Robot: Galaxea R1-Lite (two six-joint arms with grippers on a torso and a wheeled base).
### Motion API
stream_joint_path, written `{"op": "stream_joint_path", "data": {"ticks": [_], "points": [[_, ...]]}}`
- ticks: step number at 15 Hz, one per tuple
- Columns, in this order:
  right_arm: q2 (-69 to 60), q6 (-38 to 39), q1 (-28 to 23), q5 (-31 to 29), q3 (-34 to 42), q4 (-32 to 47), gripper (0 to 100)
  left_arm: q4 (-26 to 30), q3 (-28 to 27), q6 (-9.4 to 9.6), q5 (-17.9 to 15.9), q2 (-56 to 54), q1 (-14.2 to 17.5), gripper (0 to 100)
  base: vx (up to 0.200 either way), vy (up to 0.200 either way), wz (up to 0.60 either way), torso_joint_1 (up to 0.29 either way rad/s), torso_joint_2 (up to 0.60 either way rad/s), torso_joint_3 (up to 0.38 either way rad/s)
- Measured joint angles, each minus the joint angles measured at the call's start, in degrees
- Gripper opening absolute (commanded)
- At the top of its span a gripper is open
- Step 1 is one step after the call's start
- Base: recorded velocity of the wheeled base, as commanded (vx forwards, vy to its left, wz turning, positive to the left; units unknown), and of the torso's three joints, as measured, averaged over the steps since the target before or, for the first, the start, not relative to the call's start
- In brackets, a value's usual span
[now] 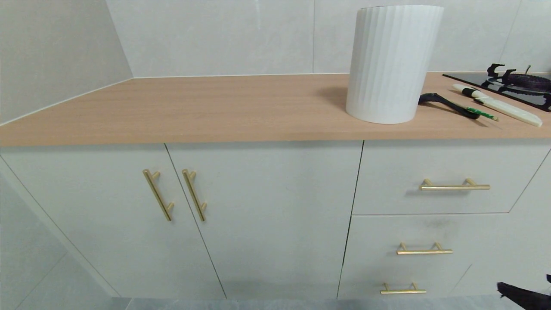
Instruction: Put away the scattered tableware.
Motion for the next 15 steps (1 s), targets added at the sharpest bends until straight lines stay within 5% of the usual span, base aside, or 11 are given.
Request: {"op": "stream_joint_path", "data": {"ticks": [7,15], "points": [[31.8,-0.2,0.2,0.6,-2.1,-23.8,100,0.0,0.0,0.02,0.0,0.0,0.0,100,0.000,0.000,0.00,0.000,0.00,0.000],[53.4,-1.1,0.0,0.1,-5.9,-42.2,100,0.0,0.0,0.00,0.0,0.0,0.0,100,0.000,0.000,0.00,0.000,0.00,0.000]]}}
